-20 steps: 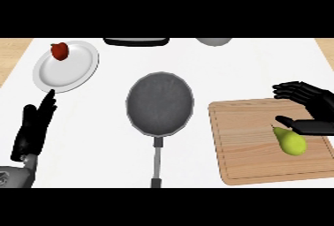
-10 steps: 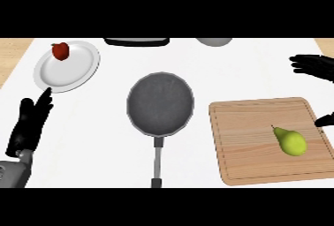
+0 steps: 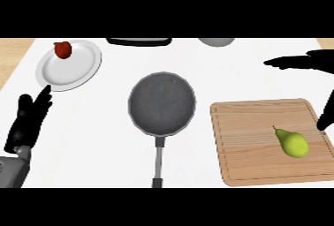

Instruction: Pick the pear from the cutting board and place it in the pan

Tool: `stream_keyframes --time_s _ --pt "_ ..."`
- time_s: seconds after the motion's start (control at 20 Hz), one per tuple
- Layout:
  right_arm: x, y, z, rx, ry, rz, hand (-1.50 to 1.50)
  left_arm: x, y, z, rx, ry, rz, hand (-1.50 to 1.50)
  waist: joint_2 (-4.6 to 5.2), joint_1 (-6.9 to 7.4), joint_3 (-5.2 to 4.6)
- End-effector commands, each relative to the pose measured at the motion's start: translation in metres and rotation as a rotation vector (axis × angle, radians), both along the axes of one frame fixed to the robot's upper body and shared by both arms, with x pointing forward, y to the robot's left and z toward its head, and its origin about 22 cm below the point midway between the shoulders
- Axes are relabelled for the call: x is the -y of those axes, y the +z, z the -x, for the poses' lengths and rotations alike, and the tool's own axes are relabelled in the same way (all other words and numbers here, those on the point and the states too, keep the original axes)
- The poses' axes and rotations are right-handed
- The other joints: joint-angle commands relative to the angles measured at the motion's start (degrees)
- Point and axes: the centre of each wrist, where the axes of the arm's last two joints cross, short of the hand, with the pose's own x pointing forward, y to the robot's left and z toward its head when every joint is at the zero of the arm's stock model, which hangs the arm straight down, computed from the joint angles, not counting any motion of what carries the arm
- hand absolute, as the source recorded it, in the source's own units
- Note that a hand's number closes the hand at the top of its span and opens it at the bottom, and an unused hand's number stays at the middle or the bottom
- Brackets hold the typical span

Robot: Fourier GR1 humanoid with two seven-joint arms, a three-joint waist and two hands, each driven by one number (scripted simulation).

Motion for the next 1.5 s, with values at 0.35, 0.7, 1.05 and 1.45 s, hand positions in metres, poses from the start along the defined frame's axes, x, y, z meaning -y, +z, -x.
stream_keyframes --time_s 0.35,0.7,1.05,1.45 --pt "-0.063 -0.043 0.006 -0.066 0.238 0.363 -1.5 -0.015 -0.019 0.014 -0.019 0.04 0.009 0.0 -0.47 -2.11 0.03" --pt "-0.052 -0.07 0.014 -0.088 0.241 0.428 -1.5 -0.017 -0.011 0.007 -0.013 0.042 0.011 0.0 -0.5 -2.4 0.06" --pt "-0.011 -0.076 0.018 -0.09 0.24 0.508 -1.5 0.004 -0.017 0.007 -0.005 0.043 0.004 0.0 -0.42 -2.23 0.08" --pt "-0.029 -0.106 0.014 -0.091 0.256 0.497 -1.5 -0.013 -0.006 0.014 -0.017 0.027 -0.004 0.0 -0.47 -2.05 0.07"
